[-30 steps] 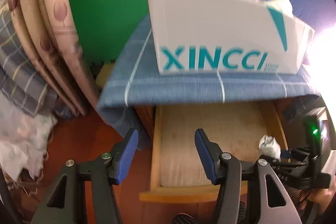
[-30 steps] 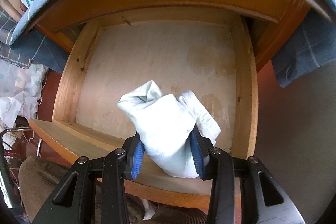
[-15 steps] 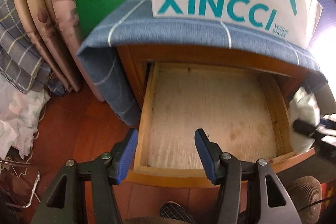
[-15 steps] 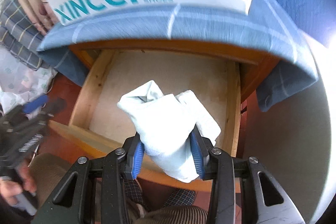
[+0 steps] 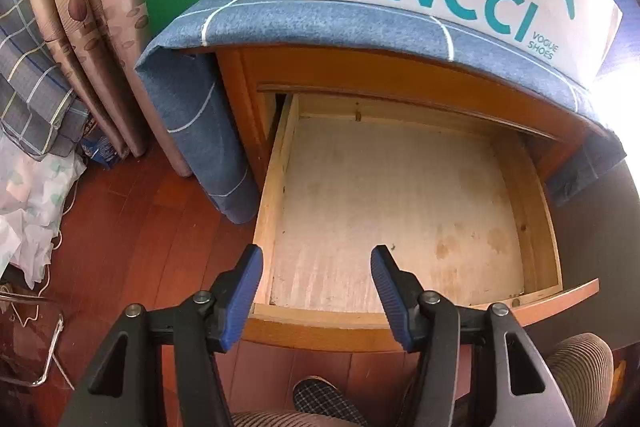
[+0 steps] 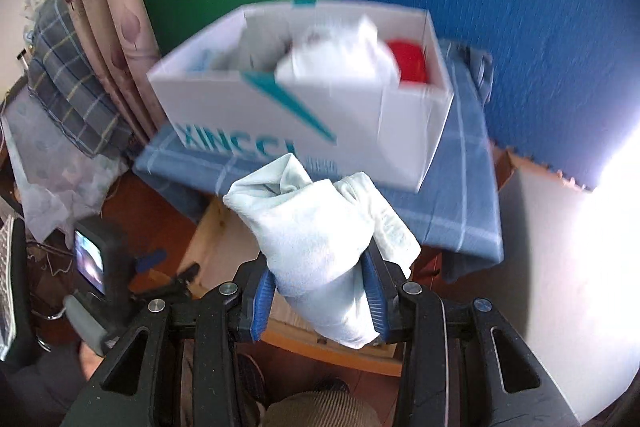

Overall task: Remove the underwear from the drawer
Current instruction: 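Lower the pale sock into the box and open the right gripper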

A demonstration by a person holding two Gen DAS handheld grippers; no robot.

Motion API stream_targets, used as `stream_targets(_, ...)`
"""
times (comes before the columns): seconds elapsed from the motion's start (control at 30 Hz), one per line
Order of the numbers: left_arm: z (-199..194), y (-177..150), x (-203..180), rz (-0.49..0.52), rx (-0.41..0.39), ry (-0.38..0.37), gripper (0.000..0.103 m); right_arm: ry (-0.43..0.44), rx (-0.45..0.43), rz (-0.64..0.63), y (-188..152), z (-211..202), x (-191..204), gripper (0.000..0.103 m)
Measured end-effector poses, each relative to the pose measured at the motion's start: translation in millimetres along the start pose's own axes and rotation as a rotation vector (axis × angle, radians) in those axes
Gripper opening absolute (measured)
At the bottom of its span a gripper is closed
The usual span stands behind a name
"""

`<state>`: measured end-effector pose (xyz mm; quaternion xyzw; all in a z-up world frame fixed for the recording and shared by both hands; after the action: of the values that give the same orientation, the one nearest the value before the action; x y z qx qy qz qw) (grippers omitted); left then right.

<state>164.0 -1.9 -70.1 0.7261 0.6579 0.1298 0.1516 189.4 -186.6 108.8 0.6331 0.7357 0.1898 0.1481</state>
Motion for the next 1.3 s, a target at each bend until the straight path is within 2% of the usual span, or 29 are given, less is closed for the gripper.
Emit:
stream_targets(0.13,-3,1,-3,-0.001,-0.018,-0.001,0.057,-0.017,-0.063,-0.01,32,-35,0,0.038)
stream_targets(0.37,-11,1,-8,0.017,-0.062,0.021,0.058,-0.075,-0.145,-0.034,105,-60,10,0.038)
stream_targets(0.53,-13,1,-8,0.014,-0.072,0.028,0.058,-0.157,-0.152,-0.064,146,-45,17,0.038)
stream_targets(0.7,-13,-1,-6,0.009,-0.073,0.044,0.058,-0.233,-0.112,-0.08,177,-4,19,0.038)
stream_targets(0.77,-14,-1,-5,0.004,-0.073,0.04,0.057,-0.273,-0.094,-0.09,181,13,17,0.038)
stream_targets(0.97,-11,0,-2,-0.009,-0.062,0.024,0.057,-0.277,-0.021,-0.063,184,64,7,0.038)
stream_targets(1.17,-10,0,-3,-0.001,-0.059,0.024,0.057,-0.266,-0.006,-0.035,184,88,2,0.042)
stream_targets(1.3,-9,0,-4,-0.001,-0.056,0.022,0.057,-0.28,-0.027,-0.044,183,86,3,0.047)
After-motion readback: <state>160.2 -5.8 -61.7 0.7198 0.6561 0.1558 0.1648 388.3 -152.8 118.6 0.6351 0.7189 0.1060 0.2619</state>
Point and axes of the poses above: each gripper's, at about its wrist camera, not at the fingertips, and z roughly the way its jaws point, x to its left, y to its top, the point moved 9 cm from there along z, roughly the way its jaws point, and after that the axes turned 10 degrees about x, right-handed, at the moved point
